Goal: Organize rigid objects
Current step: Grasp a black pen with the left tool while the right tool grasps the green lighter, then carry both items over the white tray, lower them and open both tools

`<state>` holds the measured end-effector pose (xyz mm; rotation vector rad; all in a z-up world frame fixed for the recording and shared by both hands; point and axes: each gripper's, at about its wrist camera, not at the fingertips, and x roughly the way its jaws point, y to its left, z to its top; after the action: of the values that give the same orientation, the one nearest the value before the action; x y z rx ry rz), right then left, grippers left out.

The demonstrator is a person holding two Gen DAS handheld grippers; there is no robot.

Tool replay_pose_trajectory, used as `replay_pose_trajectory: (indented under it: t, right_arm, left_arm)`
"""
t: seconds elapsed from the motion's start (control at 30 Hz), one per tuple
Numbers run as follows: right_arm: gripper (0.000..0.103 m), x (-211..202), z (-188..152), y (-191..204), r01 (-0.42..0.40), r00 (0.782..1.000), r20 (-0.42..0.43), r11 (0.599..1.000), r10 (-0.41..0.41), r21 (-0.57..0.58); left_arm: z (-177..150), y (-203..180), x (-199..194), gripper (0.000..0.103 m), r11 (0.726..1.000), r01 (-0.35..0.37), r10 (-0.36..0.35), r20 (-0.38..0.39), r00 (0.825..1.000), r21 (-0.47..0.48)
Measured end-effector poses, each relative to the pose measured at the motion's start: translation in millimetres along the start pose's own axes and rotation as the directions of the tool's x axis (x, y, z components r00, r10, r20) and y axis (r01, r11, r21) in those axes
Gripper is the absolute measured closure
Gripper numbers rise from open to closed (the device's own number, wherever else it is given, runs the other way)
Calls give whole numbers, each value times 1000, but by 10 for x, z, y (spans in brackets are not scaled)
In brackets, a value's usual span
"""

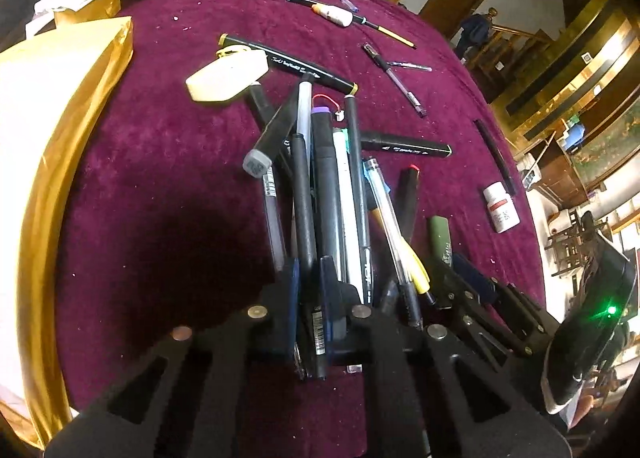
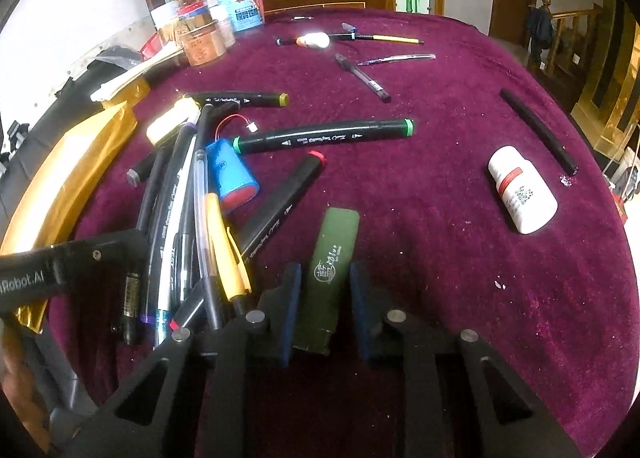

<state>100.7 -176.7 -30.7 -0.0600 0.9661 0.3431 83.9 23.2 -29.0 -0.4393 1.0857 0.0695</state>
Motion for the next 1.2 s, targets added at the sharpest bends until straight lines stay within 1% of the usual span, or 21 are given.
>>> replay_pose_trajectory:
  t: [0.1, 0.17, 0.2, 0.23, 0.27, 0.33, 0.4, 0.47, 0.5, 0.53, 0.57, 0.6, 0.67, 0.77, 0.8, 0.87, 0.93, 0.97, 1.03, 1.1, 1.2]
  right_arm:
    - [81, -11, -31, 22, 9, 1000, 20, 1000, -9, 7]
    - [81, -18, -31, 51, 18, 999, 30, 1000, -18, 5]
    - [81, -17, -30, 58, 23, 999, 33, 1000, -23, 7]
    - [81, -11, -30, 55, 26, 999, 33, 1000, -27, 8]
    - [80, -9, -31, 66, 32, 999, 35, 999, -32, 7]
    - [81, -5, -35, 98, 47, 998, 39, 999, -47, -10]
    - [82, -10, -40, 108, 55, 997, 46, 998, -54, -17]
    - [84, -32, -34, 48, 24, 999, 30, 999, -25, 26]
    - [85, -60, -22, -46, -32, 999, 26, 996, 31, 78]
    - [85, -81, -21, -116, -89, 996, 24, 989, 87, 121]
    - [85, -94, -29, -173, -126, 992, 22, 980, 124, 154]
    - [85, -104, -38, -217, -135, 991, 20, 975, 134, 179]
    - [85, -125, -61, -260, -122, 992, 25, 972, 120, 202]
    - [85, -194, -70, -277, -169, 985, 60, 961, 159, 221]
    - [85, -232, -66, -259, -177, 983, 83, 962, 163, 210]
    - [85, -337, -67, -158, -190, 980, 100, 963, 173, 190]
    - [85, -461, -45, -2, -236, 969, 118, 960, 219, 154]
    - [85, -505, -26, 81, -254, 962, 132, 960, 237, 122]
    - [85, -588, -2, 345, -290, 945, 158, 957, 285, 12]
    - [85, -578, 22, 582, -308, 940, 141, 950, 312, -52]
    - [85, -509, 73, 996, -395, 911, 77, 910, 406, -125]
  left_arm:
    - [-4, 26, -23, 95, 1000, 4, -3, 17, 1000, -10]
    - [41, 50, 36, 95, 1000, 4, -4, -7, 1000, -28]
    - [66, 47, 44, 95, 999, 27, -28, -10, 1000, -29]
    - [83, 45, 50, 95, 999, 29, -29, -12, 1000, -27]
    - [84, 37, 50, 95, 999, 46, -47, -14, 999, -27]
    - [86, 42, 55, 95, 998, 52, -52, -8, 999, -24]
    - [60, 72, 23, 96, 997, 58, -59, -7, 998, -44]
    - [23, 115, -64, 96, 994, 87, -88, -1, 996, -72]
    - [-9, 129, -135, 96, 990, 116, -116, 8, 993, -81]
    - [-26, 136, -193, 96, 988, 129, -128, 16, 992, -82]
    - [-45, 143, -251, 96, 988, 130, -128, 26, 991, -82]
    - [-72, 159, -332, 96, 987, 136, -133, 40, 990, -82]
    - [-104, 189, -416, 96, 985, 149, -145, 51, 988, -91]
    - [-168, 285, -572, 96, 978, 176, -169, 70, 983, -107]
    - [-192, 326, -629, 96, 977, 181, -173, 77, 982, -114]
    - [-246, 451, -775, 96, 972, 200, -187, 101, 977, -127]
    - [-268, 561, -894, 96, 969, 203, -186, 126, 974, -141]
    - [-291, 647, -967, 96, 967, 204, -183, 136, 974, -152]
    - [-318, 835, -1095, 96, 964, 190, -162, 154, 975, -187]
    - [-322, 1018, -1198, 96, 961, 166, -128, 177, 976, -221]
    - [-311, 1342, -1334, 96, 952, 121, -61, 214, 975, -280]
